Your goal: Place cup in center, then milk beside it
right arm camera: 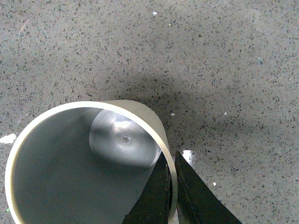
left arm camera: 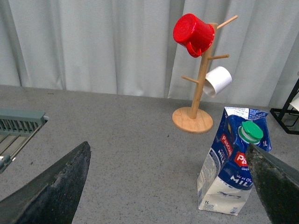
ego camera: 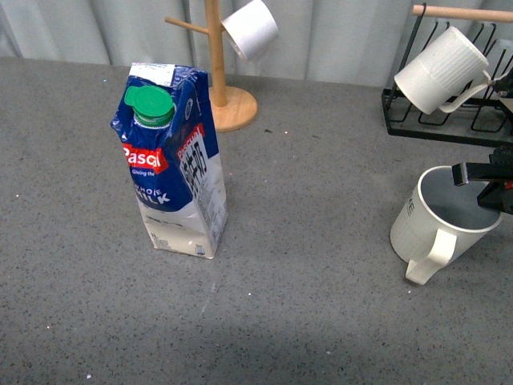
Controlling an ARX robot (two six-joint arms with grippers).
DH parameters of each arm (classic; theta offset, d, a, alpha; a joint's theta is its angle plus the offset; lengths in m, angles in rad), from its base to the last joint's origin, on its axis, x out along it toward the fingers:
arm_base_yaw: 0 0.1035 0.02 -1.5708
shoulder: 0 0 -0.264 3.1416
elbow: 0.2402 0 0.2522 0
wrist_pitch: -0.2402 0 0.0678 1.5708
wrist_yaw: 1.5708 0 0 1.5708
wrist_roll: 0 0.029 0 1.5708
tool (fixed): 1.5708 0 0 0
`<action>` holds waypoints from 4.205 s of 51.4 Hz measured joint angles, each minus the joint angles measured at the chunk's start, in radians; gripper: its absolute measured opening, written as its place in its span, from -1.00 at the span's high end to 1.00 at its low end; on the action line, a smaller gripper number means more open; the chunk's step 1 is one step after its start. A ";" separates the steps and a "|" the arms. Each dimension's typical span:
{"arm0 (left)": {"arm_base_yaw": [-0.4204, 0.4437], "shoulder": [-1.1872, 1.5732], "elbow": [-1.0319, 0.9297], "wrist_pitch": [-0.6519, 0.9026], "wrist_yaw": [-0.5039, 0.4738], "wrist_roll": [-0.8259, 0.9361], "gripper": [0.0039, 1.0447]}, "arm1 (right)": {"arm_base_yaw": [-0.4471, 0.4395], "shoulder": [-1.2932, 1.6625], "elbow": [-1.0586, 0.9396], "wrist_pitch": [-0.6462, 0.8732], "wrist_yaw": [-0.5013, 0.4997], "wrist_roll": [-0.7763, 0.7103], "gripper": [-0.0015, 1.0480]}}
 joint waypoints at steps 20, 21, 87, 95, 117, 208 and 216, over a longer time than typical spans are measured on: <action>0.000 0.000 0.000 0.000 0.000 0.000 -0.88 | 0.134 0.036 0.115 -0.093 -0.087 0.003 0.97; 0.000 0.000 0.000 0.000 0.000 0.000 -0.88 | 0.142 0.041 0.121 -0.094 -0.092 0.004 0.97; 0.000 0.000 0.000 0.000 0.000 0.000 -0.88 | 0.183 -0.076 0.067 0.189 -0.030 0.068 -0.81; 0.000 0.000 0.000 0.000 0.000 0.000 -0.88 | 0.188 -0.149 -0.057 0.461 0.075 0.010 -0.75; 0.000 0.000 0.000 0.000 0.000 0.000 -0.88 | 0.092 -0.330 -0.559 1.263 0.179 -0.047 0.60; 0.000 0.000 0.000 0.000 0.000 0.000 -0.88 | -0.059 -1.577 -0.874 0.355 0.026 -0.050 0.98; 0.000 0.000 0.000 0.000 0.000 0.000 -0.88 | -0.059 -1.633 -0.874 0.298 0.026 -0.050 0.98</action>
